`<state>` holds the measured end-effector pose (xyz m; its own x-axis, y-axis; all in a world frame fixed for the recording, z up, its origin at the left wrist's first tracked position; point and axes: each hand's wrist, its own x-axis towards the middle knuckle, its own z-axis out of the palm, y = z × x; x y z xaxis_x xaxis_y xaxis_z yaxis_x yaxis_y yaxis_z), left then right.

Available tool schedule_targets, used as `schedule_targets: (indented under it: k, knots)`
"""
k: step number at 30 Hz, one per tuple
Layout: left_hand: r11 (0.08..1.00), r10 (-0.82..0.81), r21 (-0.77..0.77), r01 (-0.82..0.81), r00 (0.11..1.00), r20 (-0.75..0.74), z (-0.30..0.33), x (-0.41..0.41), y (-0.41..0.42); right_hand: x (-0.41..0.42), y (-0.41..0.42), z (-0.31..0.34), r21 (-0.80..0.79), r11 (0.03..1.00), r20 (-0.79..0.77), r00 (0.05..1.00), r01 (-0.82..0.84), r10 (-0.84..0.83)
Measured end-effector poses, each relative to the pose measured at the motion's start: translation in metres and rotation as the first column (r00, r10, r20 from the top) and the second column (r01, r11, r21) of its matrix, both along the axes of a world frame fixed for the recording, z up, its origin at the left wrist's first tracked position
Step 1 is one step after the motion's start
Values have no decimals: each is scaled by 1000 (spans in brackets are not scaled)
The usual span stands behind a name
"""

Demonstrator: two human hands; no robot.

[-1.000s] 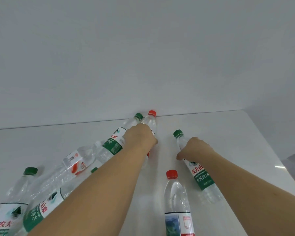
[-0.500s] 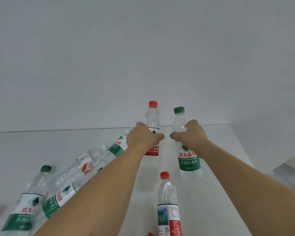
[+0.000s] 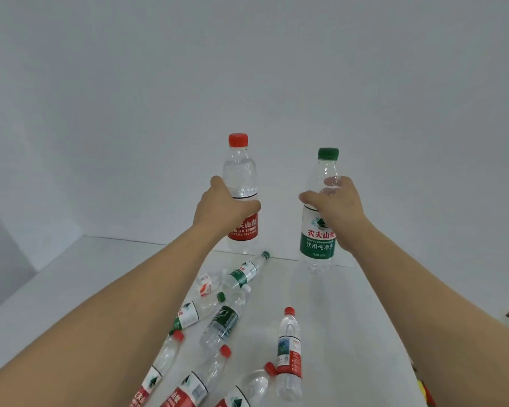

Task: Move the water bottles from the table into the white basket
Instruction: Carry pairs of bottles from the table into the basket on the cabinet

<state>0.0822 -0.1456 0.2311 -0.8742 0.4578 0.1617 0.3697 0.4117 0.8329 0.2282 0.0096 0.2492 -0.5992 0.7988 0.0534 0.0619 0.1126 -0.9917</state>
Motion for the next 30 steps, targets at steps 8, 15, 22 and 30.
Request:
schedule_targets:
  k: [8,15,22,30]
  knots:
    - [998,4,60,-3,1000,-9,56,-38,-118,-33,-120,50,53,999,-115,993,-10,16]
    - [998,-57,35,56,998,3,72,-86,-188,-88,-200,65,37,999,-163,986,-14,19]
    - [999,-38,33,38,999,-10,78,-124,-261,-137,-263,65,28,998,-180,982,-58,62]
    - [999,-37,38,39,999,-34,82,-204,-370,-224,-372,69,89,994,-190,978,-65,81]
